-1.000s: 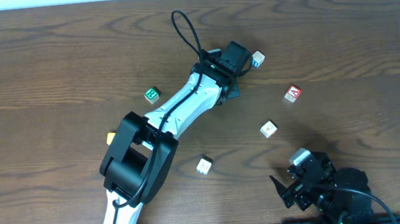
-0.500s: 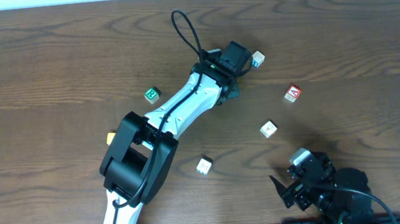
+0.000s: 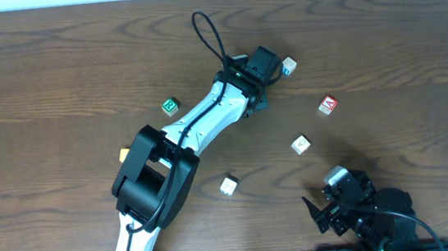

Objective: Spell out Ai2
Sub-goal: 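Place the blue '2' block right beside the red 'I' block, then open the left gripper and lift away from the blocks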

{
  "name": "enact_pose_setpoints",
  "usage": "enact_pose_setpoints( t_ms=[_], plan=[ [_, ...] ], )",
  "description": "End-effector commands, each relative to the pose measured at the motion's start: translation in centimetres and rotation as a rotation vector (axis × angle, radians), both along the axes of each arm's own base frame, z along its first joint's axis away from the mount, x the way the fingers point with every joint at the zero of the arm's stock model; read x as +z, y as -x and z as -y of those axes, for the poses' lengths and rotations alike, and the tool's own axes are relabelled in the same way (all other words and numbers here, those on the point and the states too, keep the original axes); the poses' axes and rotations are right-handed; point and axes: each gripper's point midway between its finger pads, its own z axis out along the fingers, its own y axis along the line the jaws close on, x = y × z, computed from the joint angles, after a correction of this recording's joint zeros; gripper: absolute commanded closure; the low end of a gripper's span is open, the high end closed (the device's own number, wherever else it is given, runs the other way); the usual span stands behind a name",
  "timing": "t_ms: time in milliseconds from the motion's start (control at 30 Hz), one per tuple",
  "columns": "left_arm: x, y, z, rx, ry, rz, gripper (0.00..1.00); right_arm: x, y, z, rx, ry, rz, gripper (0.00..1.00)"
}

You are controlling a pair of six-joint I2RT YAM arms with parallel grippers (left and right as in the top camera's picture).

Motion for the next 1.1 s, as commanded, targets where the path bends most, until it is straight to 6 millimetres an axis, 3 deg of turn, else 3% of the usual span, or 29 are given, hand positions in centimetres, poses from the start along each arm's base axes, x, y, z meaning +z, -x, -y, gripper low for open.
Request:
enact_pose_setpoints(
  t_ms=[0,400,567,867,1067],
  plan=[
    [-0.1,-0.7,-0.1,0.02,-0.012,0.018,0.66,-0.5,0.1,-0.1,-0.004,-0.014,-0.017,0.01],
    [-0.5,-0.6,-0.2,0.02,-0.019,0.009,0.66,-0.5,0.1,-0.1,-0.004,-0.014,-0.017,0.01],
    [-0.5,-0.6,-0.2,0.02,-0.019,0.009,0.59,-0.5,0.1,-0.1,-0.004,-0.014,-0.017,0.01],
    [-0.5,-0.6,-0.2,0.018,-0.019,0.01,0.59,-0.5,0.1,-0.1,-0.004,-0.014,-0.017,0.01],
    [0.8,-1.8,0.6,-0.059,-0.027,0.062,0.62,-0.5,0.1,-0.1,-0.004,-0.014,-0.017,0.01]
  ],
)
